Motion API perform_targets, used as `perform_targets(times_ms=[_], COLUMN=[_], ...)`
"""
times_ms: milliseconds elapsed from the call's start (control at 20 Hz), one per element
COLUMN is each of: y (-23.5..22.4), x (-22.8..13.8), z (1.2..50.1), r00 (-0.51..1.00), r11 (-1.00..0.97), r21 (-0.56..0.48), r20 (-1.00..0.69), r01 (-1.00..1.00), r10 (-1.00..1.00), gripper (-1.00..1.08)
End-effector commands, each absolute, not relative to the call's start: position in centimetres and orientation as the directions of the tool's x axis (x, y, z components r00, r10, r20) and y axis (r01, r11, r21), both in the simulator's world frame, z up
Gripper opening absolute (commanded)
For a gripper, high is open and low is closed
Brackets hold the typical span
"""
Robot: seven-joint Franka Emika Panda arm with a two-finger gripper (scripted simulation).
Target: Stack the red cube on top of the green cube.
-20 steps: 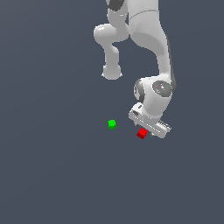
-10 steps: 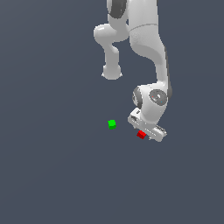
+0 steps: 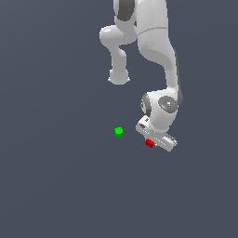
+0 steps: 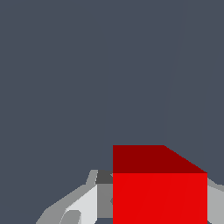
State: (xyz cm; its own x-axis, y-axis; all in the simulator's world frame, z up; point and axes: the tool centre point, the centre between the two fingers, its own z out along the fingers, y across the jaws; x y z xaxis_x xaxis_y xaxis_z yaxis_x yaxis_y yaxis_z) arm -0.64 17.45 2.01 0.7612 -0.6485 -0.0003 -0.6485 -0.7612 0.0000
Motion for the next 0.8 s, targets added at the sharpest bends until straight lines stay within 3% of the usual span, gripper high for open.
perform_targets(times_ms=[0,400,750], y=[17.4,17.4,17.4], x=[-0.6,-0.7,-0.8], z=[2.0,2.8,6.5], r00=[0.761,0.761,0.761], r11=[-0.761,-0.761,-0.761], r21=[0.0,0.0,0.0], r20=[0.0,0.0,0.0], r01=[-0.649,-0.649,-0.649], r10=[-0.649,-0.649,-0.649], gripper=[-1.0,-1.0,-1.0])
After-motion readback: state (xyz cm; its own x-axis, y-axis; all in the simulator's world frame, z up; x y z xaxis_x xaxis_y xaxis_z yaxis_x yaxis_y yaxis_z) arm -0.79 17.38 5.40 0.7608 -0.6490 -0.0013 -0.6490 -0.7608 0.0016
